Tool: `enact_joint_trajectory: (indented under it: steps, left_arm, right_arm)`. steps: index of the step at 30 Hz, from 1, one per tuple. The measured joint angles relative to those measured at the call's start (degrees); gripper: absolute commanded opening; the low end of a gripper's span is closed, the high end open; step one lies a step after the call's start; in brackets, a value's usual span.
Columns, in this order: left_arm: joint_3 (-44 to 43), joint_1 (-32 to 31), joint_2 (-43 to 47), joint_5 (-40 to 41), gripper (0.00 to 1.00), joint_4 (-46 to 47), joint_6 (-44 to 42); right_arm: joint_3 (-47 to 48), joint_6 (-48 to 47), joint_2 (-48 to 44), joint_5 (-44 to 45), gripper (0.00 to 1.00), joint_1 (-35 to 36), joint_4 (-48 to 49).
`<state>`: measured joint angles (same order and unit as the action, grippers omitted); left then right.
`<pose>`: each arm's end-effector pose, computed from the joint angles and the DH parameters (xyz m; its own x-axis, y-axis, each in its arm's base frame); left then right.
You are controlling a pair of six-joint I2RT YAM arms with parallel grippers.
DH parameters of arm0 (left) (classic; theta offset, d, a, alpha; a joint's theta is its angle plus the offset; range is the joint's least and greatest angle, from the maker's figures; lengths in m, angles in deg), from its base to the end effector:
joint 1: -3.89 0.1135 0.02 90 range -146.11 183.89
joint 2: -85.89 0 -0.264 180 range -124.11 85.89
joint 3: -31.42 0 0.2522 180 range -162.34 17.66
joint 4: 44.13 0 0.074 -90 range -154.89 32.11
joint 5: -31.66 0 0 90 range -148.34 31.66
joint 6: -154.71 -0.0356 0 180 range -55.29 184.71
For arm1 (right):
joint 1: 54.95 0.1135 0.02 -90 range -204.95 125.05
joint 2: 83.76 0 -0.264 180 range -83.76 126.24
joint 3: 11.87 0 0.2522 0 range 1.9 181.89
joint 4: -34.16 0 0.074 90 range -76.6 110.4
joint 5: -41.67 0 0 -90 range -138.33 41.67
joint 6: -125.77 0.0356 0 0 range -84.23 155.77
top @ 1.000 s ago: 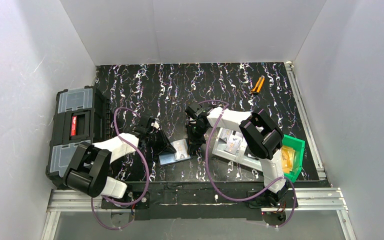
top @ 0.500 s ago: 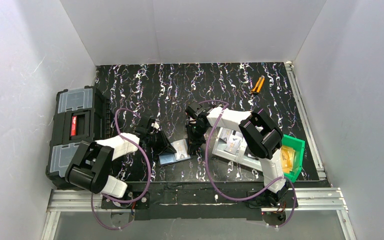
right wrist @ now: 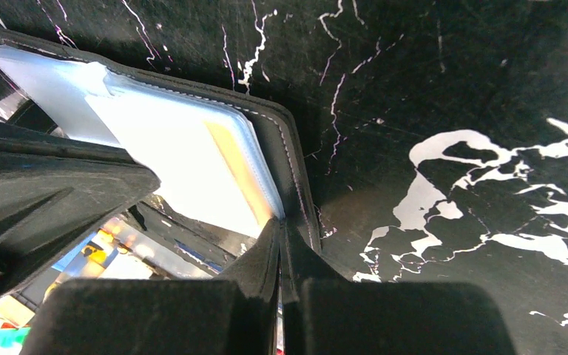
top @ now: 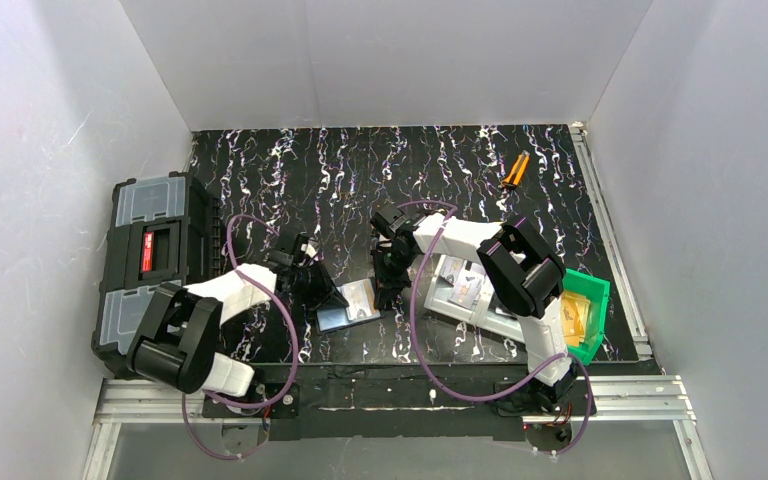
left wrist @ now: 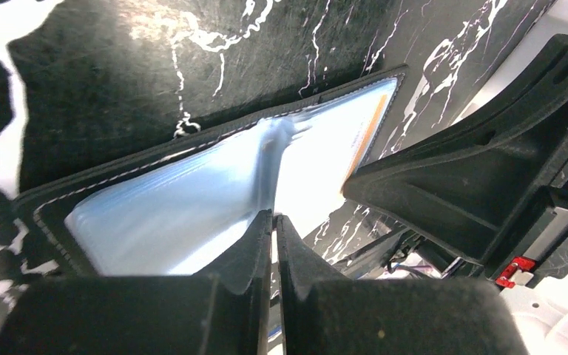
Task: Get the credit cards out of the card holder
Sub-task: Remove the credit card from the card holder.
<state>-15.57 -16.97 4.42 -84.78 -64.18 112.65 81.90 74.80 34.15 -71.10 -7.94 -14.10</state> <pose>0.2281 -0.1039 0.1456 -0.9258 -0.3586 -0.1195 -0.1897 0.7142 -0.6738 0.2668 0.3064 0.1418 -0.9799 -0.1996 -0.0026 -0.1766 0.8610 0.4770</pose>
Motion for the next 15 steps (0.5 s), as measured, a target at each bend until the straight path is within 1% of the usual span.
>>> enact_joint_trajectory:
  steps: [7, 15]
  left_arm:
    - [-2.16, 2.78, 1.95, 3.02, 0.00, -8.66, -3.89]
    - [-3.39, 3.96, 1.95, 4.61, 0.00, -12.70, -6.19]
  right_arm:
    - [-0.26, 0.42, 0.00, -0.42, 0.01, -0.15, 0.37]
    - [-1.01, 1.03, 0.00, -1.60, 0.01, -0.68, 1.31]
